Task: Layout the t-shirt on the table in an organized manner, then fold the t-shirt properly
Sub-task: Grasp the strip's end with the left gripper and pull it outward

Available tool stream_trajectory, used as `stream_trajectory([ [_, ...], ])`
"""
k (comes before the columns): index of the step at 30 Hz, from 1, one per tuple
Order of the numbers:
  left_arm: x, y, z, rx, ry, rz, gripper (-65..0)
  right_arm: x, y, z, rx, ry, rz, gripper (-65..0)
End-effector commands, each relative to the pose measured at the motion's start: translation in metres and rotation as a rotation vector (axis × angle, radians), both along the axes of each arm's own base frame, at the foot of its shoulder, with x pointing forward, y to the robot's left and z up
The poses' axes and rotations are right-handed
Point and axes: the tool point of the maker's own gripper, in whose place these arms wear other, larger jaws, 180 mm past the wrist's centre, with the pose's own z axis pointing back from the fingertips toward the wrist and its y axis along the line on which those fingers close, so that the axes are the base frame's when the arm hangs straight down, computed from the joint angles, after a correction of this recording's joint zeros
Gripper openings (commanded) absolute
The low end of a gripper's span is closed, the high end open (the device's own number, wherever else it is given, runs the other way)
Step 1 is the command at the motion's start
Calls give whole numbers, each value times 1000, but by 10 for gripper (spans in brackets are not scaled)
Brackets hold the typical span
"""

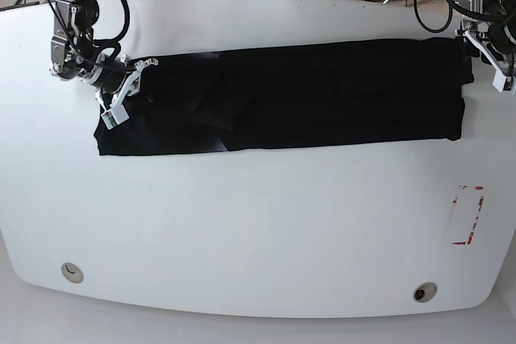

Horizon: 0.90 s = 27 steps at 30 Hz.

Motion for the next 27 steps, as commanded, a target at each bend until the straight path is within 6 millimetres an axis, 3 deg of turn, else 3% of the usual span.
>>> stream_trajectory([
  [1,7,9,13,30,-36,-10,-268,-31,-16,-26,-133,149,50,-604],
  [10,15,7,14,21,-82,-14,-268,-31,-16,-26,-133,149,50,-604],
  [21,34,-1,-25,-130,-26,8,-271,-31,-16,-26,-133,149,50,-606],
  [27,51,-7,-24,-153,-53,-4,-271,-31,-14,-27,-130,149,50,-606],
])
